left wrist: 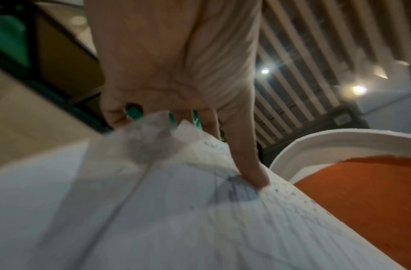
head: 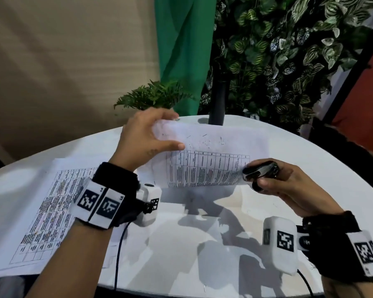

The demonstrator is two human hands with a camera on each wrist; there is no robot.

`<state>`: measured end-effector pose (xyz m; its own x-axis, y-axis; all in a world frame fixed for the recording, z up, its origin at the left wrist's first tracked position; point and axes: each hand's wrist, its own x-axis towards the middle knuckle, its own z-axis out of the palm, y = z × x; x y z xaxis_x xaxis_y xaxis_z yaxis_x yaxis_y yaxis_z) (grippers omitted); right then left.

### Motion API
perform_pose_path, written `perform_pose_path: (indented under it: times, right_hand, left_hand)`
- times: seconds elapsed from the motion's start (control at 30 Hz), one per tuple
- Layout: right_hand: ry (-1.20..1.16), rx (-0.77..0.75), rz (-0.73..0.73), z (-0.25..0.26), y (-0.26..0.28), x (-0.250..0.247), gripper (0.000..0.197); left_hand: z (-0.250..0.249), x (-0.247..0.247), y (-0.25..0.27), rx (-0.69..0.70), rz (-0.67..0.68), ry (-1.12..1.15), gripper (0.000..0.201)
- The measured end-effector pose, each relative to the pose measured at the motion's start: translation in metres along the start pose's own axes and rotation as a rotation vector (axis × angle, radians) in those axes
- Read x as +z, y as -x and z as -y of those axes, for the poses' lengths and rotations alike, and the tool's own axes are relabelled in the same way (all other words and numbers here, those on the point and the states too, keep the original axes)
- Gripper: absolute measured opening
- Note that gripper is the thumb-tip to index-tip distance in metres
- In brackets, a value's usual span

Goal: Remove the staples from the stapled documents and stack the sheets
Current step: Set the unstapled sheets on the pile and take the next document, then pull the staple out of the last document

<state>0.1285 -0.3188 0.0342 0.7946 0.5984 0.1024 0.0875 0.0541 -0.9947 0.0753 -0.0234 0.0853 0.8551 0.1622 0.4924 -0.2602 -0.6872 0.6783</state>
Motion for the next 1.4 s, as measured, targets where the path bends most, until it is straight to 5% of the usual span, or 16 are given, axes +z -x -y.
perform_pose_path:
  times: [0.23,0.73,0.8,0.9,0.97,1.2,1.4]
  right_hand:
    - [-0.089,-0.045,-0.015,0.001,-0.001,0.001,0.062]
    - [-0.185,-0.037,-0.122,-0.004,-0.003,0.007,0.066]
    - [-0.16,-0.104,-0.239,0.0,-0.004,0.011,0.068]
    - [-0.119,-0.376,-0.592,0.011,-0.005,0.014,0.059]
    - [-0.013,-0.556,-0.694,0.025,-0.004,0.023,0.048]
    - [0.694,-0.828,-0.307,0.036,-0.034,0.078,0.044]
    - [0.868,-0.893,-0.242,0.035,-0.054,0.084,0.04]
  left_hand:
    - [-0.01,0.0,-0.011,-0.119,0.316,0.212,0.01]
    - [-0.016,-0.006,-0.01,-0.095,0.422,0.236,0.014]
    - [-0.017,-0.006,-0.01,-0.092,0.429,0.238,0.014]
    - [-0.017,-0.008,-0.011,-0.108,0.421,0.234,0.01]
    - [-0.017,-0.009,-0.01,-0.122,0.415,0.23,0.007]
    - [-0.025,-0.008,-0.008,-0.115,0.4,0.238,0.023]
    - [-0.026,-0.007,-0.009,-0.078,0.394,0.229,0.012]
